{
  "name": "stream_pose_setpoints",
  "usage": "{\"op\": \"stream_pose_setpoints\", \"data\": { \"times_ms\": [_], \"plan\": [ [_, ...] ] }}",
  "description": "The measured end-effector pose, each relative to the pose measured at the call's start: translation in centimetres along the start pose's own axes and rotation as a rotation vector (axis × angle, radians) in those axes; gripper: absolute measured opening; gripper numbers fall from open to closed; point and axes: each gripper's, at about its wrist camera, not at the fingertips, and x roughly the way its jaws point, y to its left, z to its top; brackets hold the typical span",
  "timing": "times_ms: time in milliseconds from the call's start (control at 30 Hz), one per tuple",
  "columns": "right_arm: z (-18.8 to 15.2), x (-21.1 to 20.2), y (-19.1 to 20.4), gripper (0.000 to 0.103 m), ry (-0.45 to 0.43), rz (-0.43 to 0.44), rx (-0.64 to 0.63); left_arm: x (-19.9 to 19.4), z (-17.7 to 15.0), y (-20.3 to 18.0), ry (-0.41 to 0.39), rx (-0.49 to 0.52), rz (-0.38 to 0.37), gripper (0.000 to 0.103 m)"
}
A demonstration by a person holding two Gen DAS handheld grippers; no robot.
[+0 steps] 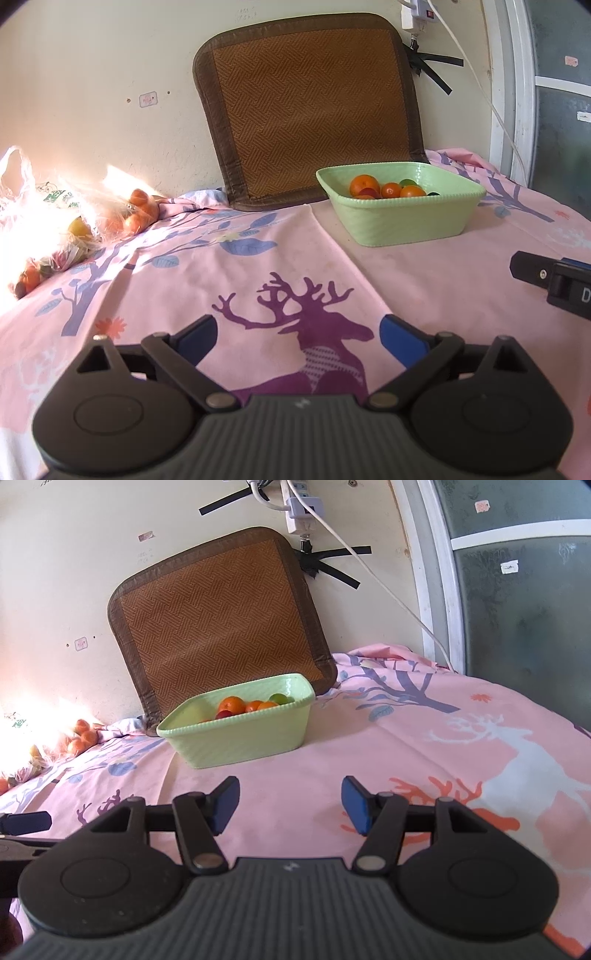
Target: Organize fruits
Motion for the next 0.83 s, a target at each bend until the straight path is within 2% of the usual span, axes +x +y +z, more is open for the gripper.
{"op": "stream_pose_setpoints", "data": {
  "times_ms": [233, 500, 667, 833],
  "plan": [
    [-0.1, 0.0, 0.2, 0.064, 0.001, 0.0, -0.01, -0.8, 0.0, 0.3, -0.035, -0.019, 0.02, 0.103],
    [-0.1, 0.1, 0.4, 0.066, 0.006, -0.004, -0.015, -1.9, 0.6, 0.0, -0.05, 0.001, -0.034, 0.103],
    [-0.1, 0.1, 0.3, 0.07, 0.002, -0.006, -0.011, -1.7, 0.6, -0.3, -0.012, -0.003, -0.054, 0.103],
    [-0.1, 0.0, 0.3, 0.071, -0.003, -0.005, -0.012, -2.0, 0.6, 0.0, -0.017, -0.022, -0.124, 0.103]
  ]
}}
